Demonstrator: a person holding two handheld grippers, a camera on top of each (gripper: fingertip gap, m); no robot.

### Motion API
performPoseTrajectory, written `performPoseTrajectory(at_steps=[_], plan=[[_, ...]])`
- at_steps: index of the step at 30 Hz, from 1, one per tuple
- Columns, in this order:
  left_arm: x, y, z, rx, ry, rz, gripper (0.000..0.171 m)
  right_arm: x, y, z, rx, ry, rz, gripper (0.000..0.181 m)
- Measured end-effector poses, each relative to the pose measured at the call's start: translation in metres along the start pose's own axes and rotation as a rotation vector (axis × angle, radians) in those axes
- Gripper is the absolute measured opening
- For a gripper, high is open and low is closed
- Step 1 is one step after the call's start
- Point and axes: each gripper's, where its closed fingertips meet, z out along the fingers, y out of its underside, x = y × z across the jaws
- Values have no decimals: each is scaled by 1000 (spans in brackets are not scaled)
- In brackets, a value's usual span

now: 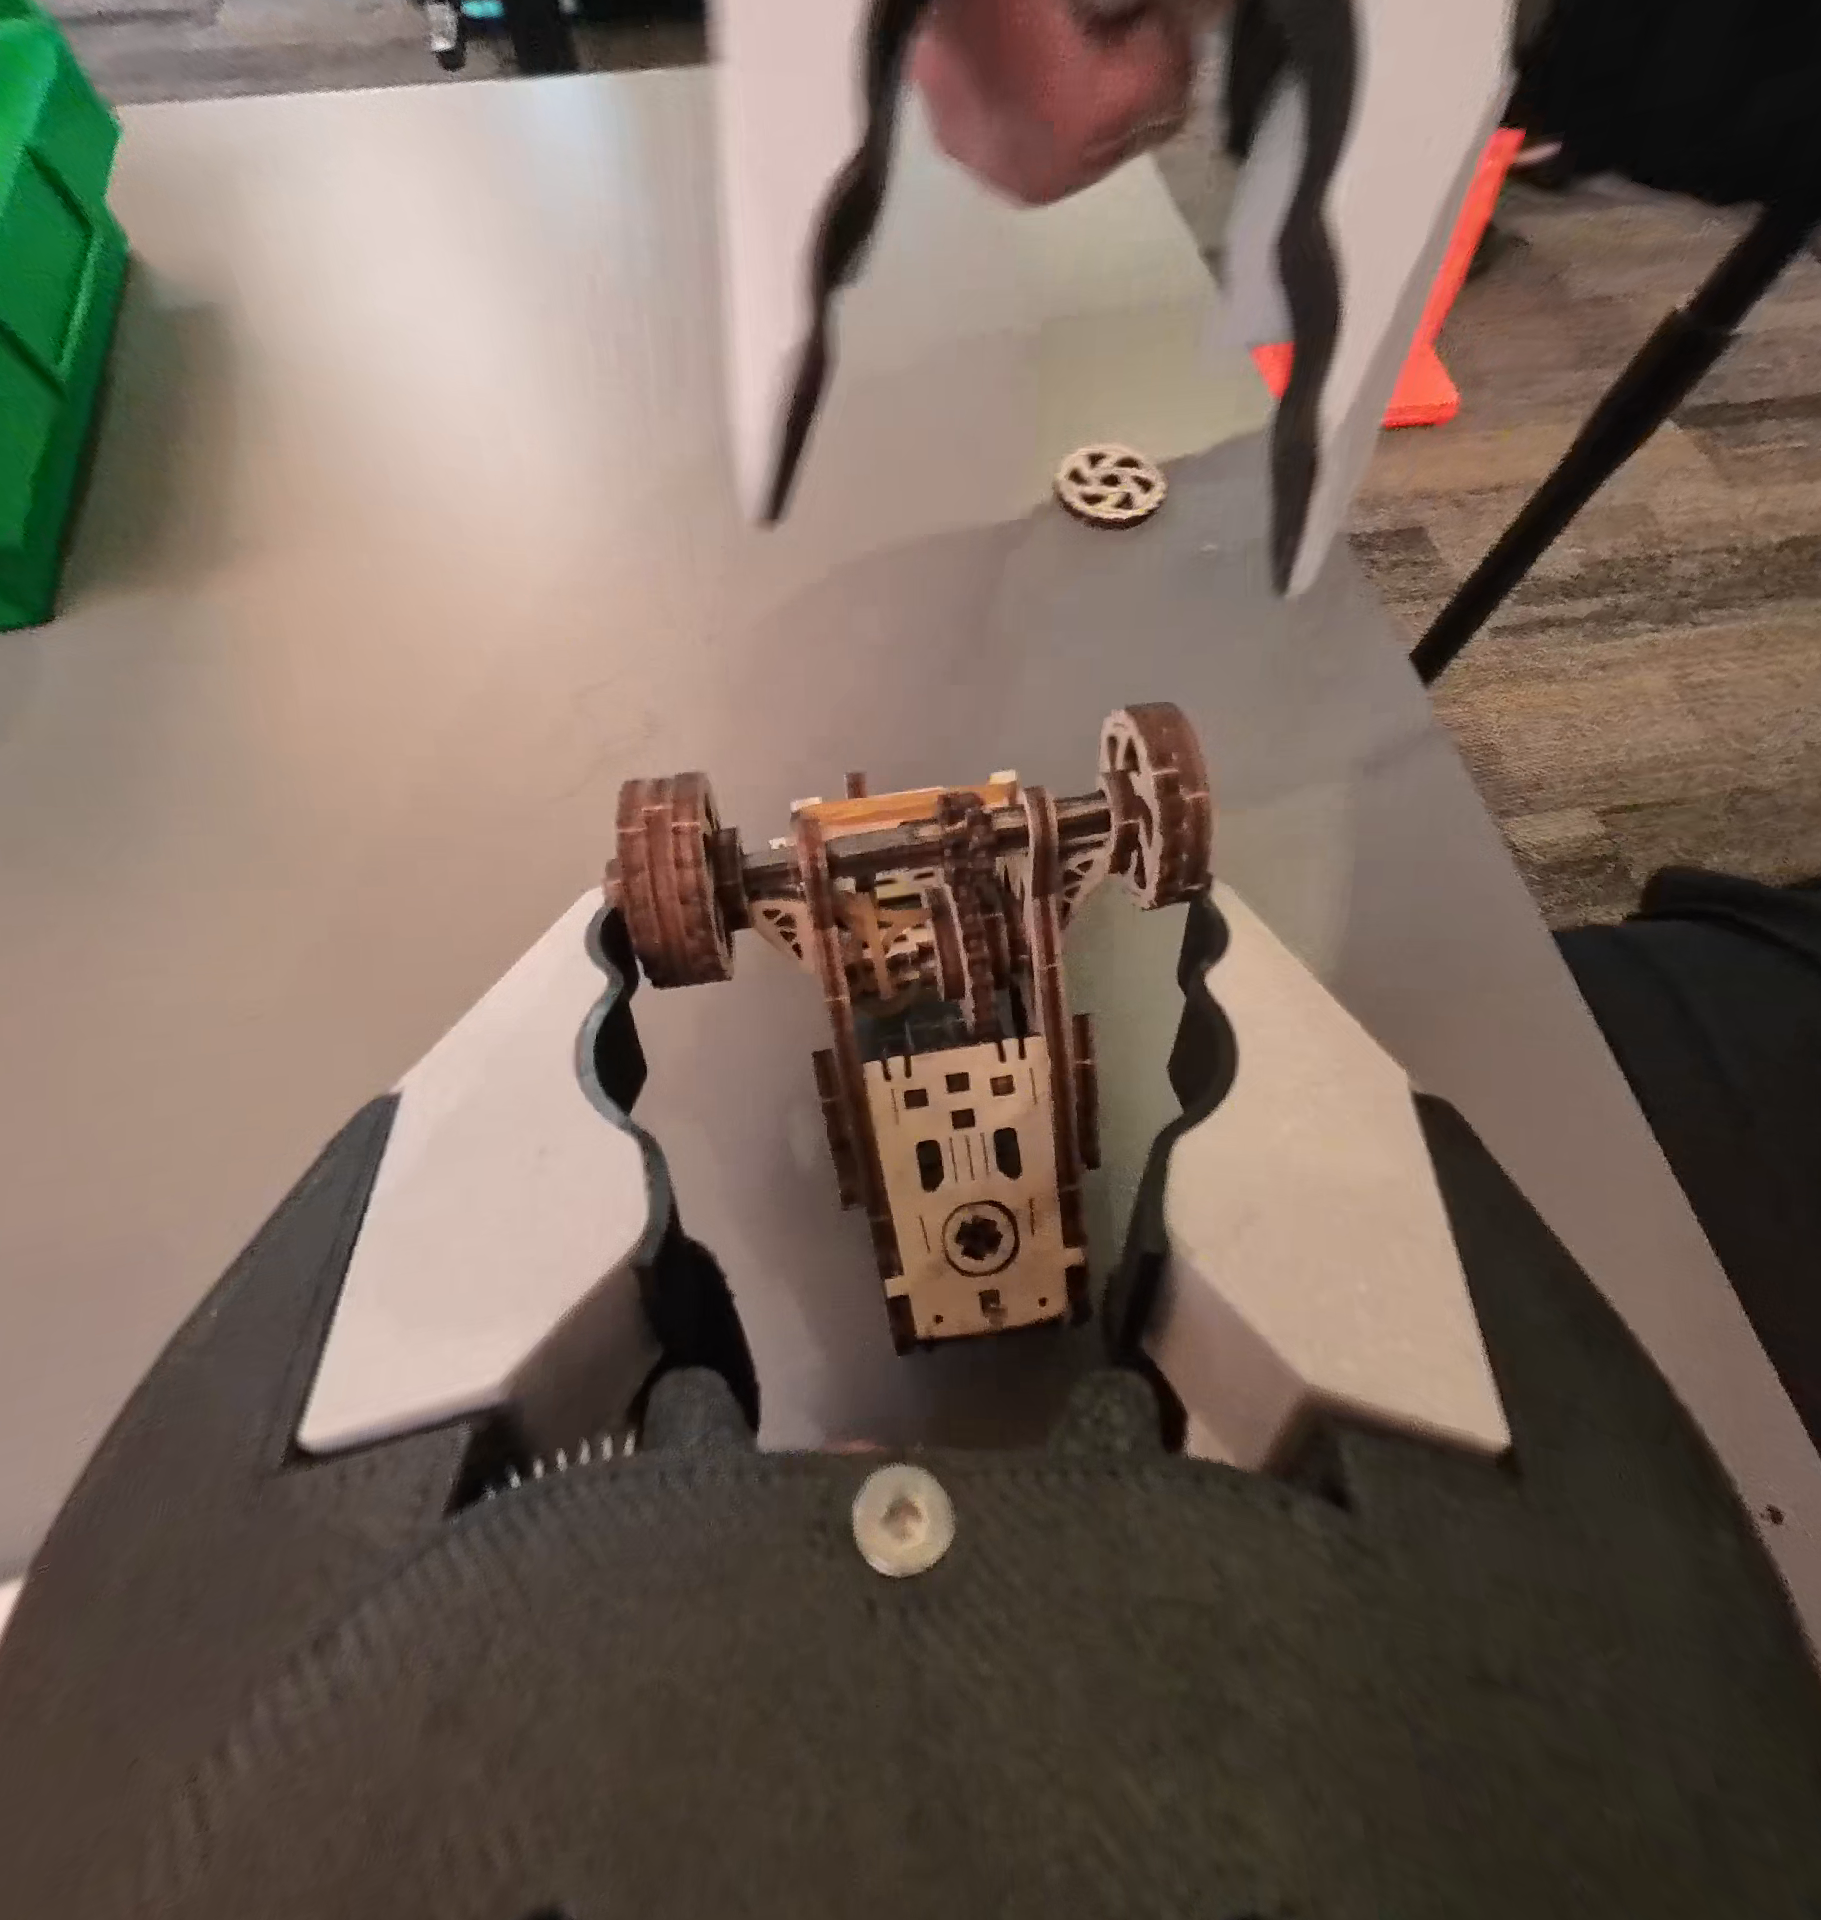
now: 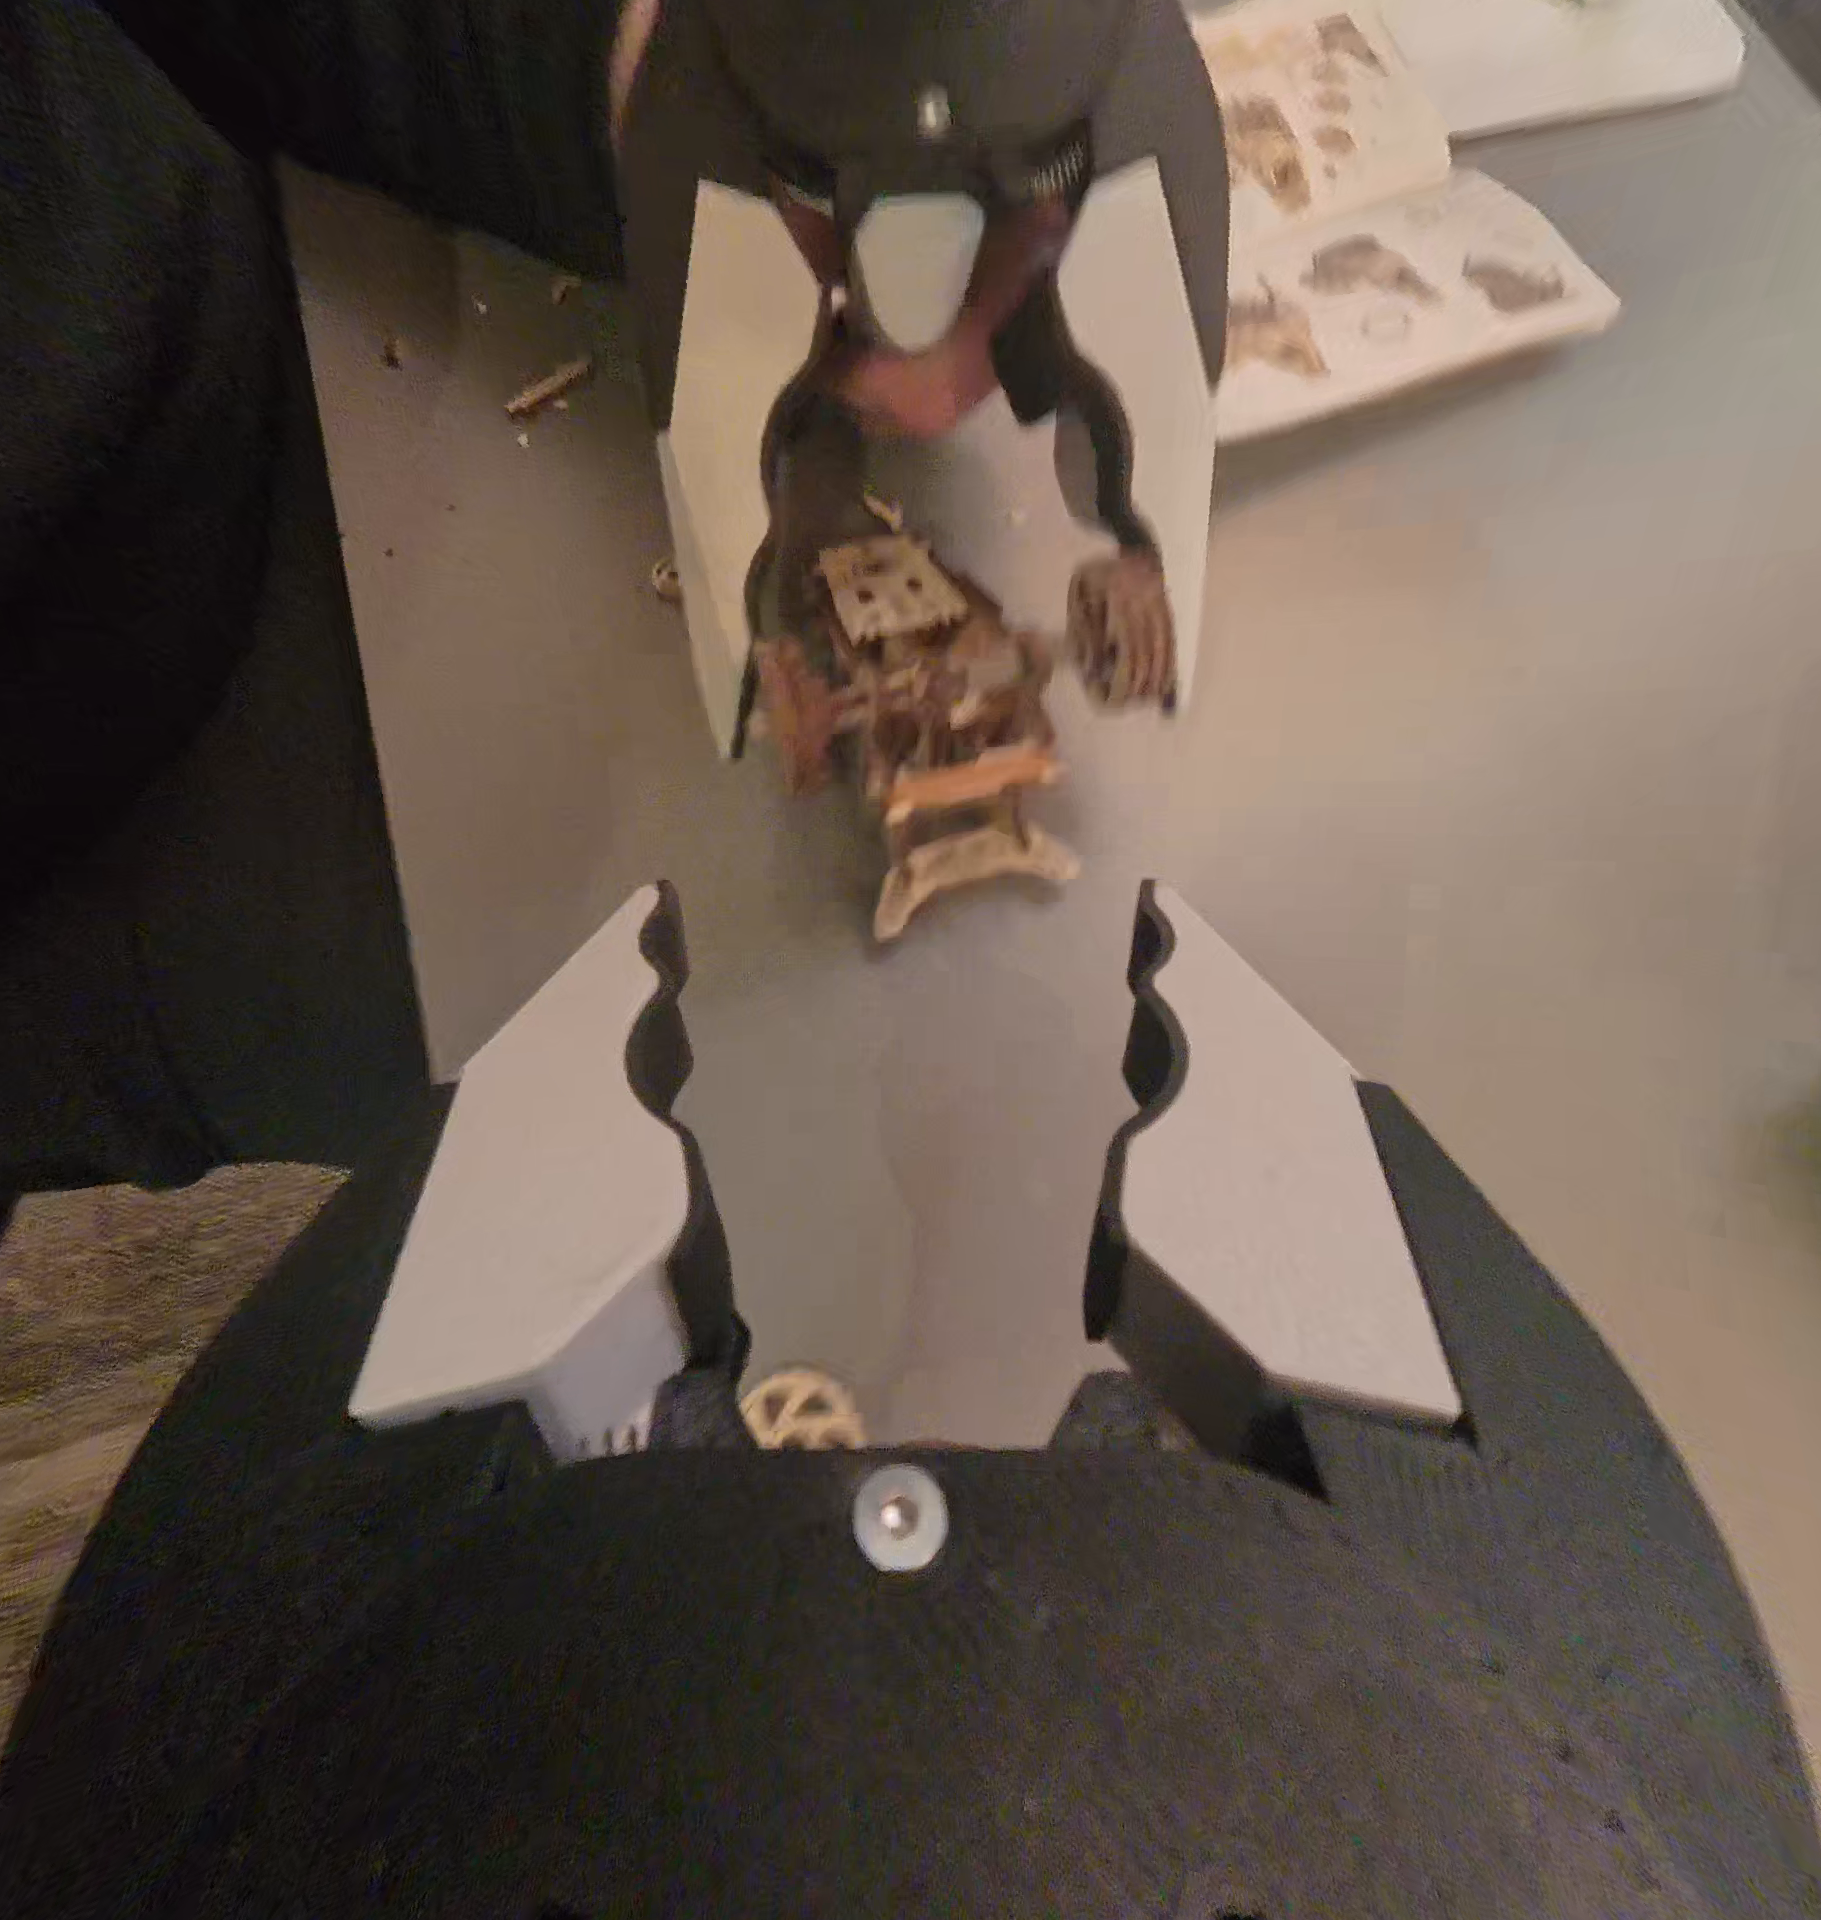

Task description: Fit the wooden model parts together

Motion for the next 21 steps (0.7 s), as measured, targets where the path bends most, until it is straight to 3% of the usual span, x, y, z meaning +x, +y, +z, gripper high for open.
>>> performPoseTrajectory(at_steps=[2,5,7,11,12,15,21], plan=[[-8,2,-3,0,-60,-50,102,0,24,-15,-61,68,85,72],[-25,5,-8,1,-196,-110,102,-7,65,-33,-153,138,233,74],[-37,9,-14,-10,-288,-133,102,-13,92,-42,-235,189,288,62],[-44,12,-17,-18,-341,-205,102,-24,120,-39,-300,206,386,56],[-44,13,-17,-28,-349,-209,103,-23,124,-38,-308,226,391,55],[-39,16,-17,-42,-343,-225,107,-22,121,-35,-264,237,394,28],[-37,20,-19,-31,-329,-273,84,-20,119,-35,-163,271,419,24]])
